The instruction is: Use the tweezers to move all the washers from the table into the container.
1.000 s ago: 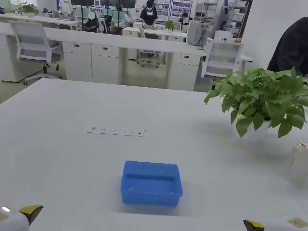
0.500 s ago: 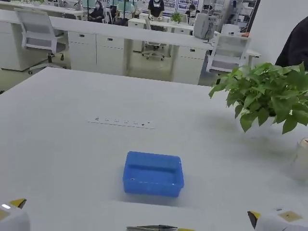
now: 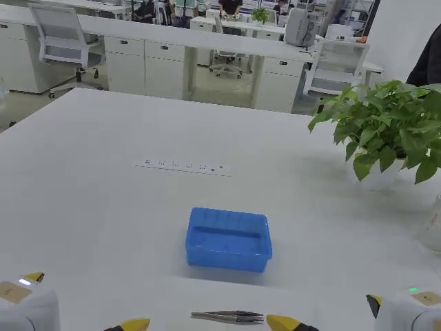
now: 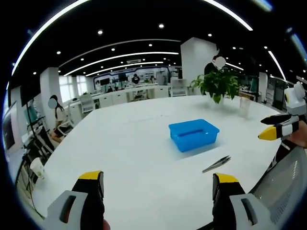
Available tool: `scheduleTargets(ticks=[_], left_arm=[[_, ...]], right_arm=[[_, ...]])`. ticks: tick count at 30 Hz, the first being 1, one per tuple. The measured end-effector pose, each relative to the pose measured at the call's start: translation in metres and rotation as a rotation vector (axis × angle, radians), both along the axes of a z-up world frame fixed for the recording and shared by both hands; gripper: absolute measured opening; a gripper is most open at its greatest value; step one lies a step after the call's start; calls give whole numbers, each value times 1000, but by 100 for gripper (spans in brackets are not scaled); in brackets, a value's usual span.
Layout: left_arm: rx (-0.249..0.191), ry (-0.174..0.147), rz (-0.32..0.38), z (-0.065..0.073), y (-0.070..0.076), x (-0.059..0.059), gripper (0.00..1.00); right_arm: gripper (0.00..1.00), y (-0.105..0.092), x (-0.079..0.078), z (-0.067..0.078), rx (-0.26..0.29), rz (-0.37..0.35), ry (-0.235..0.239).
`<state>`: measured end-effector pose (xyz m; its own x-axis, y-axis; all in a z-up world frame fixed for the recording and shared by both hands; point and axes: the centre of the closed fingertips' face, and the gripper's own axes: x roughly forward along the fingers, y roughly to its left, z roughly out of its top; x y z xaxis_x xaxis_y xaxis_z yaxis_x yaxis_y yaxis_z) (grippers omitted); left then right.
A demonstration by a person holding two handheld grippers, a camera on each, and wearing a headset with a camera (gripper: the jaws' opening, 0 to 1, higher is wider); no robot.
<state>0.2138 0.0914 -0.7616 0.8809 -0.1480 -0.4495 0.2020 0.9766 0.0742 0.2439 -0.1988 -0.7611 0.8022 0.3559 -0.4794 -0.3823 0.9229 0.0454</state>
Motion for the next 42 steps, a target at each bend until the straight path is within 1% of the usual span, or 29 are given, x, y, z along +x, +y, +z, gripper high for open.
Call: scheduleTargets(ticks=[3,5,9,13,15,16,17,20,24,28,29,31,35,42], left_arm=[[4,1,4,0,1,0,98],[9,7,6,-2,2,-1,99],[14,9,10,-2,3,-1,99],[26,19,11,-4,3,-1,99],[34,16,13,-4,3,-1,98],[36,18,11,-4,3,-2,98],[39,28,9,-6,2,-2,98],[45,37,4,-8,1,-2,98],[69,31,-2,-7,1,-2,96],[90,35,-14,-9,-1,-3,97],[91,34,-16,-9,-2,-3,96],[83,18,-20,-5,-3,-3,96],[61,16,-21,-4,-4,-2,97],[59,17,-19,-5,-4,-2,97]], right_arm=[[99,0,0,0,6,-1,3],[99,0,0,0,7,0,6],[99,2,-1,-2,-2,10,9],[99,3,-1,-2,-10,20,10],[99,3,-1,-2,-11,21,9],[99,3,-1,-2,-10,20,9],[99,3,-1,-2,-8,20,9],[99,2,-1,-1,-3,17,7],[99,2,-1,-2,3,16,15],[99,1,-1,-1,6,10,12],[99,1,-1,-1,6,9,12],[99,1,-1,-2,14,8,17],[99,1,0,-1,18,8,13],[99,1,0,-1,14,10,9]])
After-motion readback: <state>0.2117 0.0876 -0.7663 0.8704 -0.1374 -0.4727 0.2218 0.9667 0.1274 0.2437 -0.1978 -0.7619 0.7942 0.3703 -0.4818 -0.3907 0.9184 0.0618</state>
